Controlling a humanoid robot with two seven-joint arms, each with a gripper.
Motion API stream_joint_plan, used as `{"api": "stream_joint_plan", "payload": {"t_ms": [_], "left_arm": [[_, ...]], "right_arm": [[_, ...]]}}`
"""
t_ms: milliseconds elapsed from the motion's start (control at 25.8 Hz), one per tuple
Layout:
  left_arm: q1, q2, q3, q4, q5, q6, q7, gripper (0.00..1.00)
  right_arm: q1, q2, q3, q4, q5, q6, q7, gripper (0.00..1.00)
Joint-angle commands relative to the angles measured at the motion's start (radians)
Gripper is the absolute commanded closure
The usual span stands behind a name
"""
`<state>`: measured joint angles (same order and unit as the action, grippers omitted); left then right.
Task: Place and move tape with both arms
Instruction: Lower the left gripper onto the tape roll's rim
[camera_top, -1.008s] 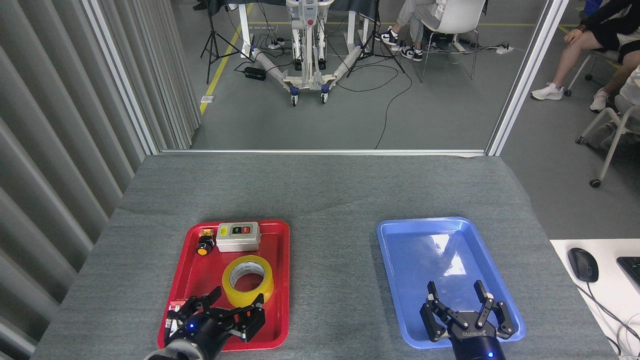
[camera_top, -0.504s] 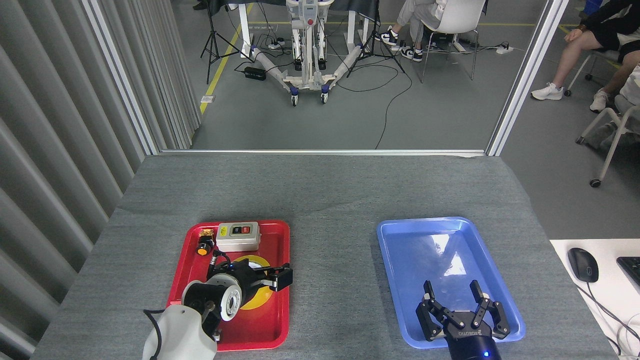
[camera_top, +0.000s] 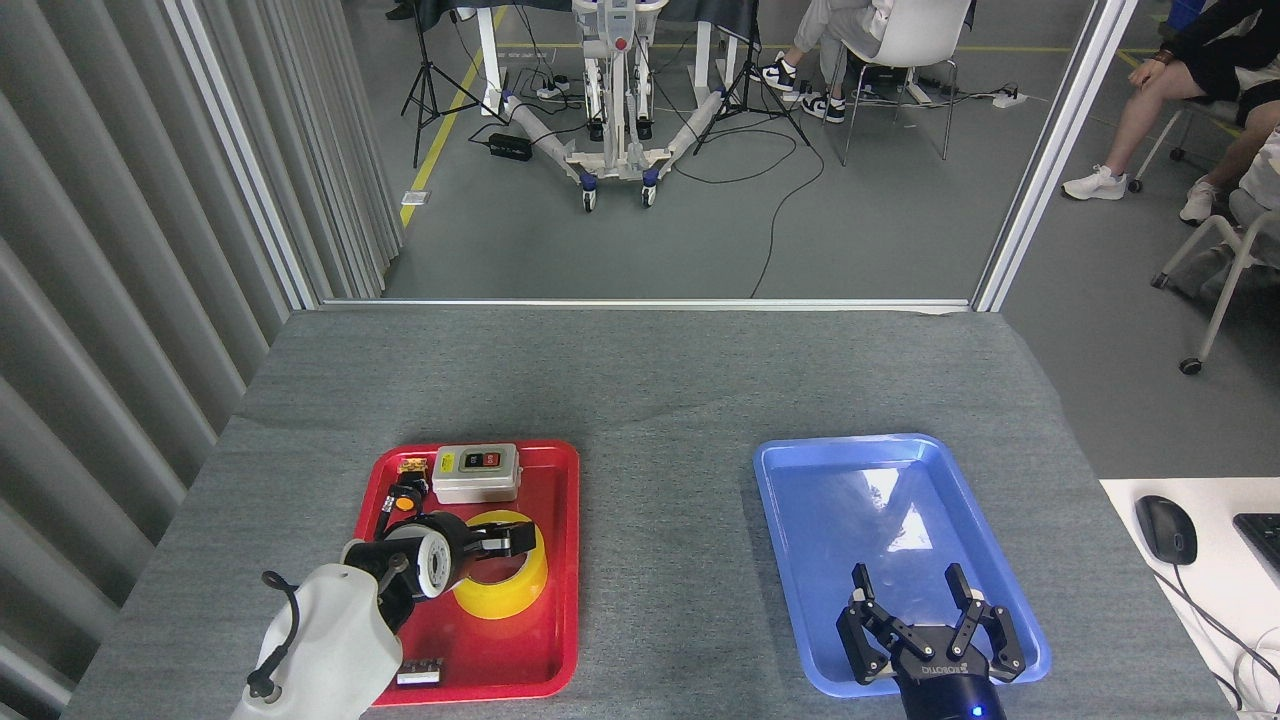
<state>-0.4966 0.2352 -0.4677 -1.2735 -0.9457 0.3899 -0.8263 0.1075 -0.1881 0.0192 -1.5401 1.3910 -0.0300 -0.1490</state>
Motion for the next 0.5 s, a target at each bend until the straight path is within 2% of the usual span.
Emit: {"api": "stream_joint_plan", "payload": {"t_ms": [0, 233, 465], "left_arm": [[-0.007, 0.042, -0.005, 0.002, 0.053, 0.003, -0.001, 0.0], [-0.079, 0.064, -0.098, 0.031, 0.113, 0.003, -0.001, 0.0], [-0.177, 0.085, -0.177, 0.163, 0.246, 0.003, -0.001, 0.0]], "right_arm": [[0.0, -0.007, -0.001, 0.0, -0.001, 0.002, -0.004, 0.0], [0.003, 0.003, 0.001, 0.0, -0.001, 0.001, -0.004, 0.0], [0.003, 0.001, 0.002, 0.002, -0.001, 0.001, -0.004, 0.0]]}}
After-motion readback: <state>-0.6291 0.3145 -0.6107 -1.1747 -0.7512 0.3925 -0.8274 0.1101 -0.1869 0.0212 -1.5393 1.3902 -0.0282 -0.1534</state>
